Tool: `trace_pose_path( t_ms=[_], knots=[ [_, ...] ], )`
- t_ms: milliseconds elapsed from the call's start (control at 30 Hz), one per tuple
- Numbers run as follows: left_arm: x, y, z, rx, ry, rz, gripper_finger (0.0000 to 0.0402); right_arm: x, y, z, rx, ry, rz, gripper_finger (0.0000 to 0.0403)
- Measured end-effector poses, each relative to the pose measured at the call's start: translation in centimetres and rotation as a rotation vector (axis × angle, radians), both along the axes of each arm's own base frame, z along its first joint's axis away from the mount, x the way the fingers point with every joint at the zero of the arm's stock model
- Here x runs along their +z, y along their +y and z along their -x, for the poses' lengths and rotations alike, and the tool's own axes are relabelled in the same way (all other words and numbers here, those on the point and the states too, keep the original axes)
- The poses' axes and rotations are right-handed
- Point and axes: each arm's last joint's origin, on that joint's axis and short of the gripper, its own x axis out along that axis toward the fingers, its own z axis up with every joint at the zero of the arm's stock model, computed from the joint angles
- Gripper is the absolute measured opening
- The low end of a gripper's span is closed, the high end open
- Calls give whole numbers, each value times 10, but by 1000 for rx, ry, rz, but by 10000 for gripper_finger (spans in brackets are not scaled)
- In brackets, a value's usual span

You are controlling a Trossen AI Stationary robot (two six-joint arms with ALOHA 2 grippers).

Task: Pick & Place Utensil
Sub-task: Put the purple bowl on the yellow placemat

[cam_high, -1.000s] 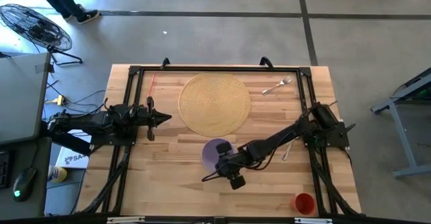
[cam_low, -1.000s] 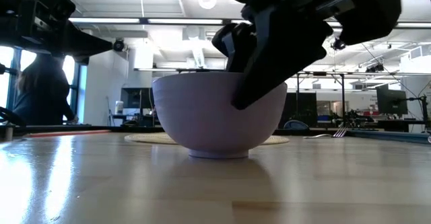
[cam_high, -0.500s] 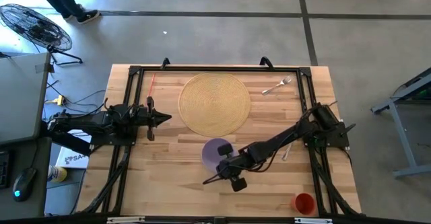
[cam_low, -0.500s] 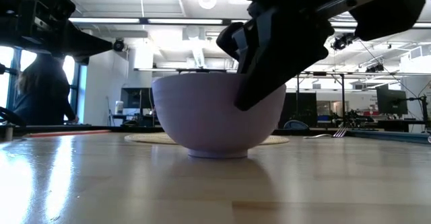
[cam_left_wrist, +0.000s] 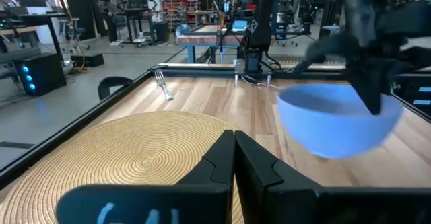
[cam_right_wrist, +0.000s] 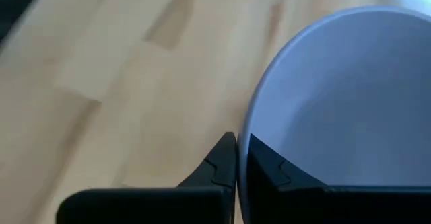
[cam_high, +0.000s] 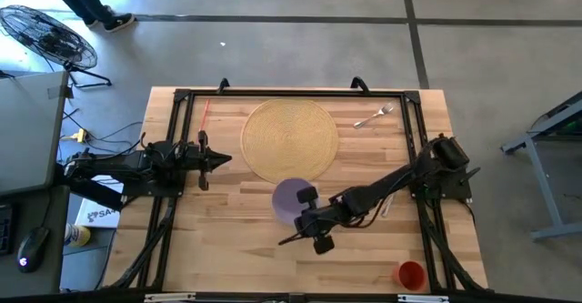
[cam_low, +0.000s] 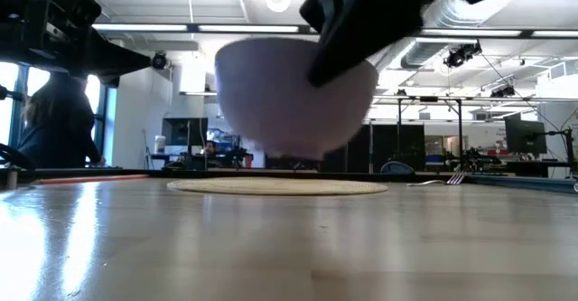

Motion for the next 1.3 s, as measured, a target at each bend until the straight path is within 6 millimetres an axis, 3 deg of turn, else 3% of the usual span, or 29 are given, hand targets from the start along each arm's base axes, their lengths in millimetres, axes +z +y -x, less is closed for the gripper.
trace_pose_path(
  t_ms=[133,267,467,700,833,1167,1300],
  knots=[
    [0,0,0,0,0,0,1,8,-27,-7,-87,-39,69,11],
    [0,0,0,0,0,0,1,12,-69,-20,-203,-25,110,15],
    [0,0,0,0,0,0,1,26,-137,-36,-337,-56,67,5],
    [0,0,0,1,0,0,1,26,-201,-36,-452,-49,11,15],
    [0,0,0,1,0,0,1,19,-215,-38,-455,-51,-21,9],
    [0,0,0,1,0,0,1,-12,-219,-48,-433,12,-25,17],
    [0,0,0,1,0,0,1,-15,-222,-51,-439,-1,-17,12]
  ],
)
